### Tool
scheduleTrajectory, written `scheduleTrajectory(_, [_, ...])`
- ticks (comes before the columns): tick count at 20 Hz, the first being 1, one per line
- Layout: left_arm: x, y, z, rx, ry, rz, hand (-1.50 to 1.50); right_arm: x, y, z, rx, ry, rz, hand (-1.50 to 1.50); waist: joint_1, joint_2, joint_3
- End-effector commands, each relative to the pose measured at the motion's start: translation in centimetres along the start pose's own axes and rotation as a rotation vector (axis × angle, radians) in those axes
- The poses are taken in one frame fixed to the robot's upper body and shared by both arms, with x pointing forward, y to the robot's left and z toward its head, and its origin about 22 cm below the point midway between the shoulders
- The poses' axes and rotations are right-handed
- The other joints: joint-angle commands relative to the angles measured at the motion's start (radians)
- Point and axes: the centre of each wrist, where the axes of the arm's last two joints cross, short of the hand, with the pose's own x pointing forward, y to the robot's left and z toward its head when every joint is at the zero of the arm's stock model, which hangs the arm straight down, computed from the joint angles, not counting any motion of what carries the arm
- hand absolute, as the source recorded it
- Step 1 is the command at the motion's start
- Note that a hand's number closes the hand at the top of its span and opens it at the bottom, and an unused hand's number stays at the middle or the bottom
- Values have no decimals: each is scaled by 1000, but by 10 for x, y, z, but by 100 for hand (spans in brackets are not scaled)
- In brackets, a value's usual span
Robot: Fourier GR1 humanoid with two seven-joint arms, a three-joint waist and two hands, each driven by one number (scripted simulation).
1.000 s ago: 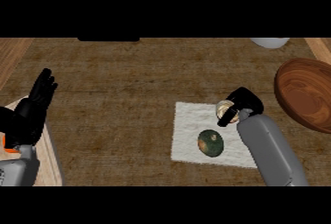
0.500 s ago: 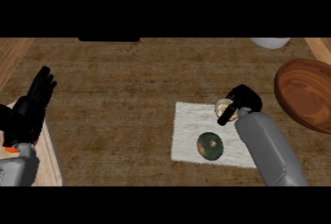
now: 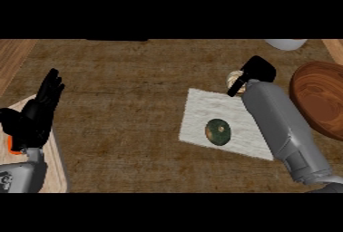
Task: Pick the cupcake from the placemat and place it in the bowl
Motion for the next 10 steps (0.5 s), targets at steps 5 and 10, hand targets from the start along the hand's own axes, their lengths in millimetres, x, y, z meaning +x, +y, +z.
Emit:
scheduleTrajectory(5, [-10, 6, 4, 13, 34, 2, 0, 56, -67, 40, -398, 1, -18, 150, -33, -17, -2])
scheduleTrajectory(10, [-17, 5, 15, 30, 28, 0, 0, 64, -105, 57, -619, 31, -138, 150, -37, -18, -1])
